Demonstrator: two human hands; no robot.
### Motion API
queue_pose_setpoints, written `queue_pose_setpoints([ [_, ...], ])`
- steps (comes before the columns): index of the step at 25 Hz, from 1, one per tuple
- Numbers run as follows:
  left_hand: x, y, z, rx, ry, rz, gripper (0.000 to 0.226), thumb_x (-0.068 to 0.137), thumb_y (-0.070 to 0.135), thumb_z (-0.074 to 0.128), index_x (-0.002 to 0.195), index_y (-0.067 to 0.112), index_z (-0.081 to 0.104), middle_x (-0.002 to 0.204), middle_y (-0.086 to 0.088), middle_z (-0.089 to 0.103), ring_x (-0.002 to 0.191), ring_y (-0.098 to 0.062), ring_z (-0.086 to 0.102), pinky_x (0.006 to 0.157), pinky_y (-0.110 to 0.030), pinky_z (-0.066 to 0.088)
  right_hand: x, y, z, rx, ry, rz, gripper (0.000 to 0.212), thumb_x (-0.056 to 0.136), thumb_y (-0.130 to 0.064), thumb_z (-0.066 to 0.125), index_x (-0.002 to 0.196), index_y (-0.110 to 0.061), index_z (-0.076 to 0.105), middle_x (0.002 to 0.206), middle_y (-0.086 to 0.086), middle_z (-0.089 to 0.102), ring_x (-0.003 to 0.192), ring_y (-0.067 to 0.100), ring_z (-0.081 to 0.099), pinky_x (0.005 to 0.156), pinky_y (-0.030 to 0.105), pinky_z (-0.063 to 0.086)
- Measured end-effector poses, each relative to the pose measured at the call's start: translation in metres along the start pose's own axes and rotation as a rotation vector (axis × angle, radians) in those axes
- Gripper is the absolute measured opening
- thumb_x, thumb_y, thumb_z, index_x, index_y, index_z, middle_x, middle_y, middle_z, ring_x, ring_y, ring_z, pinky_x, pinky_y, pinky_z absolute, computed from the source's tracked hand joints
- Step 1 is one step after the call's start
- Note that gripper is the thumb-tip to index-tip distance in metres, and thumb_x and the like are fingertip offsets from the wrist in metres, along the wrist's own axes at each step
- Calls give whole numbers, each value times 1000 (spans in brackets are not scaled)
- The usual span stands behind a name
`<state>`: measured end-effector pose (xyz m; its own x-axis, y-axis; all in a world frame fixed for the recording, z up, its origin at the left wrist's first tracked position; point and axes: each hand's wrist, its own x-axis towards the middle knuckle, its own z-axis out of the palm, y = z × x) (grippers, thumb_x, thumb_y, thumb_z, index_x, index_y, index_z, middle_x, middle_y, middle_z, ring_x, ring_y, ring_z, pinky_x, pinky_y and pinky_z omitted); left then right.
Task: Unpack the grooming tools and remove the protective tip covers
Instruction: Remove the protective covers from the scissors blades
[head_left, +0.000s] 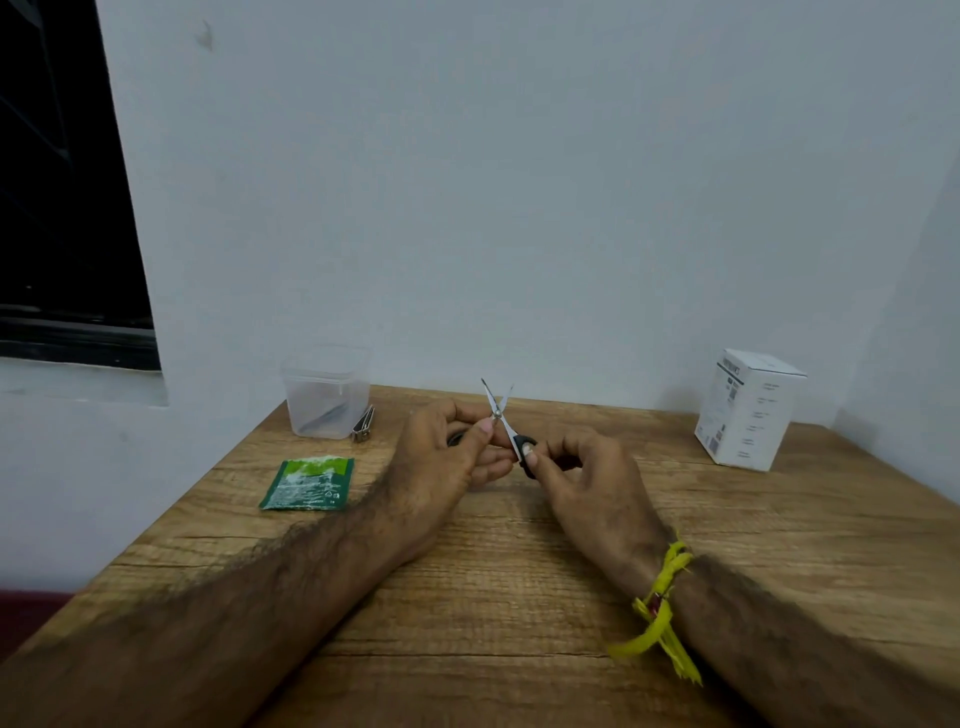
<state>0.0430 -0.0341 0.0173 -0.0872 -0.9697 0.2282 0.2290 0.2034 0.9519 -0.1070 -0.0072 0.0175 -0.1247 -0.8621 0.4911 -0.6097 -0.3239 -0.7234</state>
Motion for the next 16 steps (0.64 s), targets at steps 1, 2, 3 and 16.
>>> queue_pose_setpoints([
  [1, -1, 0, 0, 12, -2, -1, 13, 102, 3, 54, 110, -4, 61, 98, -19, 76, 82, -25, 78, 69, -27, 63, 0, 0, 0, -22, -5, -7, 21, 91, -21, 68, 71, -18, 70, 78, -5, 69, 76, 8, 62, 66, 20, 46],
  [2, 0, 0, 0, 18, -6, -2, 13, 102, 3, 54, 111, -4, 60, 99, -19, 76, 82, -25, 78, 69, -28, 63, 0, 1, 1, -6, 0, -2, 21, 92, -21, 67, 72, -16, 70, 78, -3, 70, 77, 10, 63, 68, 25, 48],
  [3, 0, 0, 0, 22, -6, -3, 13, 102, 4, 54, 111, -4, 60, 99, -19, 75, 81, -25, 78, 69, -28, 63, 1, 0, 2, 24, 9, 7, 20, 92, -21, 67, 73, -14, 71, 79, -2, 70, 79, 12, 64, 71, 29, 51],
  [16, -1, 1, -1, 74, 23, -16, 13, 101, 2, 55, 112, -5, 60, 90, -16, 75, 70, -23, 77, 64, -28, 63, 2, 4, -18, -322, -273, -316, 7, 94, -17, 63, 89, -14, 66, 96, -4, 62, 94, 13, 55, 86, 37, 44],
])
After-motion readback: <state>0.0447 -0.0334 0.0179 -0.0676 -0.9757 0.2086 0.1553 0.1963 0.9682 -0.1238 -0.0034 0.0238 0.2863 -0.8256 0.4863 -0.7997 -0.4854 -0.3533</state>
